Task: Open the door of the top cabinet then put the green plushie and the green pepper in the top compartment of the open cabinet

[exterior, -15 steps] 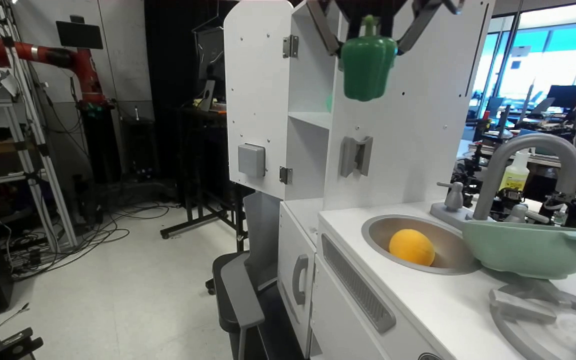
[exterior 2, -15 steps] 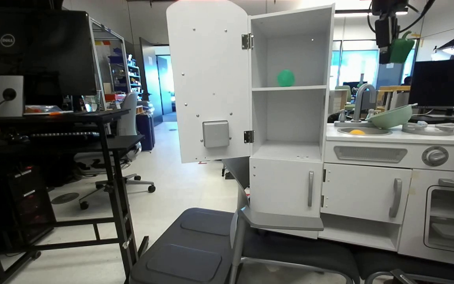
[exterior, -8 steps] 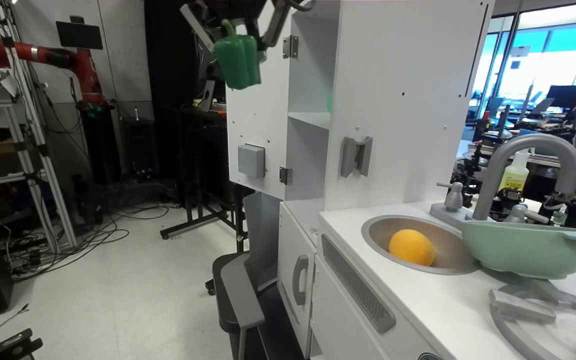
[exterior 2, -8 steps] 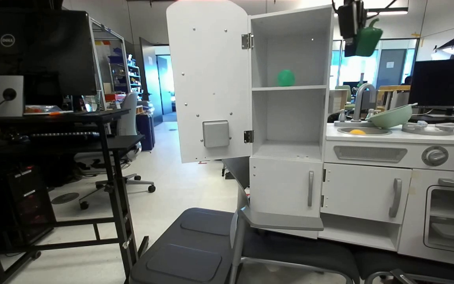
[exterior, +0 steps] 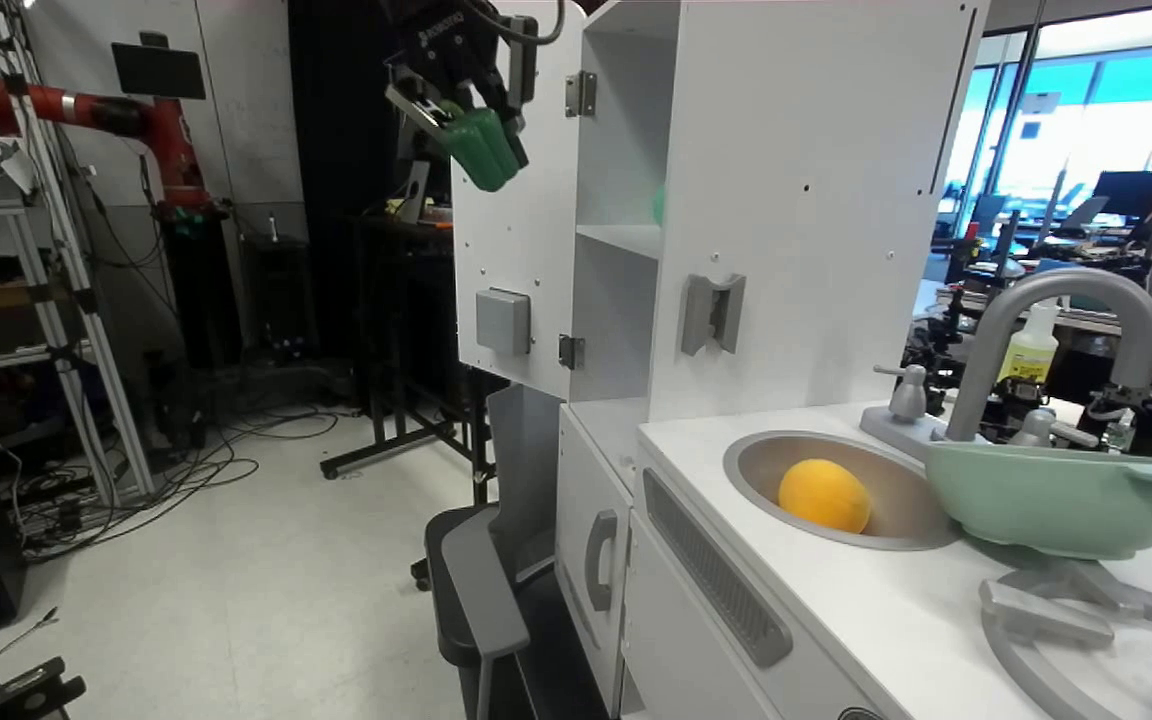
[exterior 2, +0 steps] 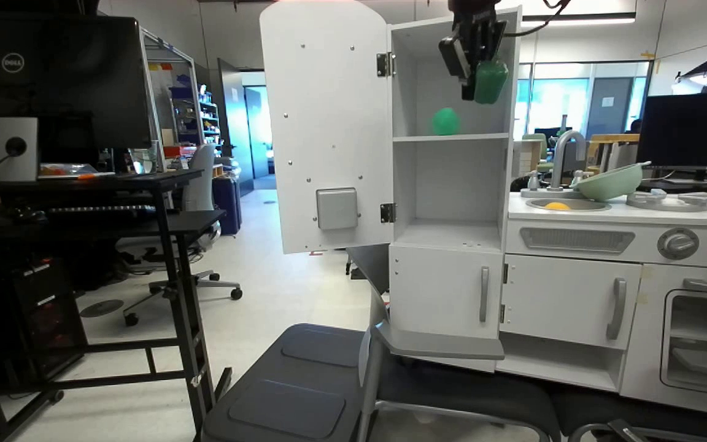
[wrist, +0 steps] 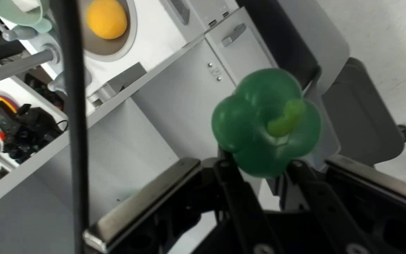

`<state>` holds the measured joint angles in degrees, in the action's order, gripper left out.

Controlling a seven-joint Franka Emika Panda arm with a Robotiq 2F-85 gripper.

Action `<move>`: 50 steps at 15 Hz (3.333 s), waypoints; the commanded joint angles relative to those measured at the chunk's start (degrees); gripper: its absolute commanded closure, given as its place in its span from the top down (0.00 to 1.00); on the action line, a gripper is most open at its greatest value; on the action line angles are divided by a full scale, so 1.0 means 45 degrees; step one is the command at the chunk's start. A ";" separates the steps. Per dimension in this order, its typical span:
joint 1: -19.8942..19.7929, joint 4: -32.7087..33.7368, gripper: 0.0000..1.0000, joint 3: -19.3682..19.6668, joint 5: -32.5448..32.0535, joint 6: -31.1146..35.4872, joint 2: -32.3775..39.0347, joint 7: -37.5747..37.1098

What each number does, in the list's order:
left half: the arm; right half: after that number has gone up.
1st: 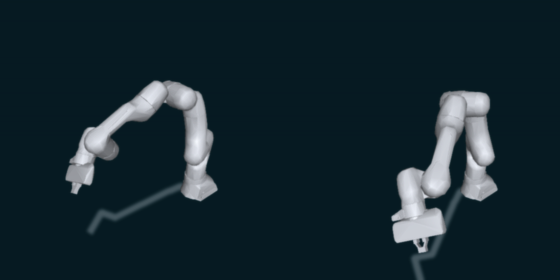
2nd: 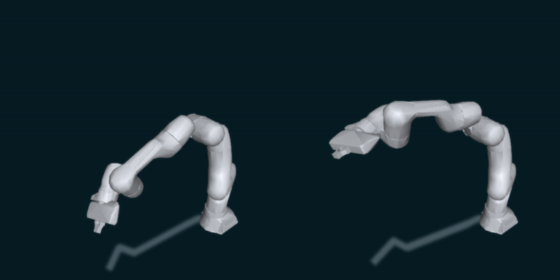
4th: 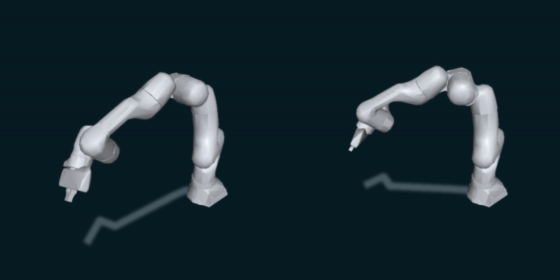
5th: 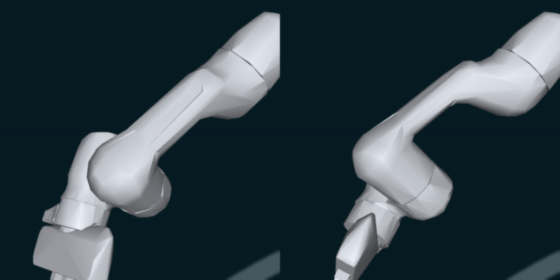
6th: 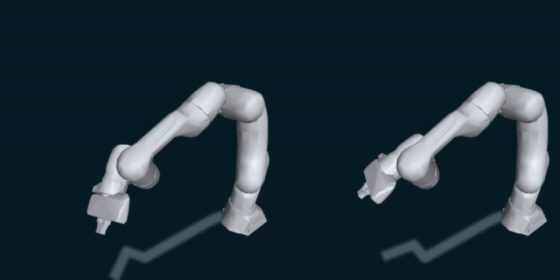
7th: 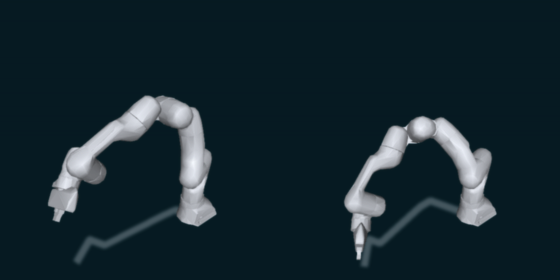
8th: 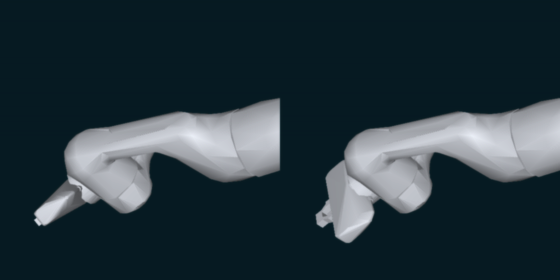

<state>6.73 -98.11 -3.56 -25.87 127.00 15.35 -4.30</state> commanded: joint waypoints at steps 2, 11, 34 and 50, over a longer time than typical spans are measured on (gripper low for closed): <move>0.0648 0.2539 0.06 0.1323 -0.2199 0.1115 0.2580 -0.3166; 0.2156 0.5622 0.06 0.3191 -0.5254 0.1329 0.5329 -0.7898; 0.1351 0.9090 0.30 0.3437 -0.6985 0.0163 0.7946 -1.0455; 0.1591 0.8442 1.00 0.3090 -0.6978 0.0984 0.7384 -1.0597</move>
<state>13.86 -59.36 11.33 -57.04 129.59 49.92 -51.90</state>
